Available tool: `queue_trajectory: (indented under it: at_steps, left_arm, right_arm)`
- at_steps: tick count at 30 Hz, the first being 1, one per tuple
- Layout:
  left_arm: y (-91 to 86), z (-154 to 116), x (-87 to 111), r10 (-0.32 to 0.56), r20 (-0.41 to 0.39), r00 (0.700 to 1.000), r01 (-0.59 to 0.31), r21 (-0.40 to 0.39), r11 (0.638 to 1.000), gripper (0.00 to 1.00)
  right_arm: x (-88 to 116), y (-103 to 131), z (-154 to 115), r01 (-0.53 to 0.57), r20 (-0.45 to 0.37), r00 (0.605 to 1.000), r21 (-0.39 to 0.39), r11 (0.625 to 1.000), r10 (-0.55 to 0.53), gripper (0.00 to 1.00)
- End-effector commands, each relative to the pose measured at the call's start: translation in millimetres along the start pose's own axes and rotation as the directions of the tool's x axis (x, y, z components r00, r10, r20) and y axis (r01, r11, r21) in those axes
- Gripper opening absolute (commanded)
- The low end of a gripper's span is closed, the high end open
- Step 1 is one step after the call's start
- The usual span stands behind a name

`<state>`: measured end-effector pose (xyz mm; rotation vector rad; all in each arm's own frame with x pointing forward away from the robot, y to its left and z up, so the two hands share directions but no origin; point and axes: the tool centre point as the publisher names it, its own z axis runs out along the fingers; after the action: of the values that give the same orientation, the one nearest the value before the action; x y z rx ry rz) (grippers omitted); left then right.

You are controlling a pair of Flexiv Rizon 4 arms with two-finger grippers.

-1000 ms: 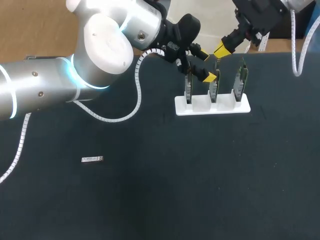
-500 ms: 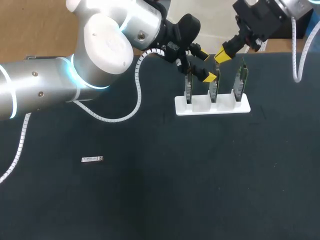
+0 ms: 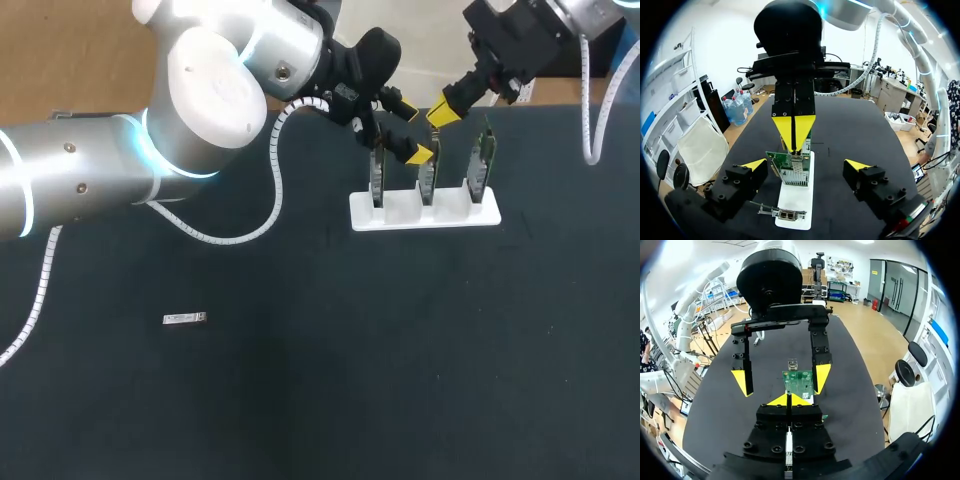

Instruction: Pick up the optical module with the left hand, and insert it into the network port with the right hand.

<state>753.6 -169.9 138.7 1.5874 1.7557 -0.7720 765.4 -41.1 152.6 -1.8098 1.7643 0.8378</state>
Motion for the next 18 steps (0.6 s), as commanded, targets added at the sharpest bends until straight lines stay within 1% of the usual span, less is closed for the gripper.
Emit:
queue_trajectory:
  at_steps: [1, 18]
  left_arm:
    - [1.0, 0.8, -1.2, -0.002, -0.006, 1.0, 0.002, 0.001, 1.0, 1.0]
    - [1.0, 0.8, -1.2, -0.002, -0.006, 1.0, 0.002, 0.001, 1.0, 1.0]
  right_arm:
    - [-4.1, 0.9, -3.0, 0.012, 0.0, 1.0, 0.003, 1.0, -0.012, 0.0]
    - [-2.0, -6.5, 0.7, 0.008, -0.018, 1.0, -0.007, 1.0, -0.008, 0.0]
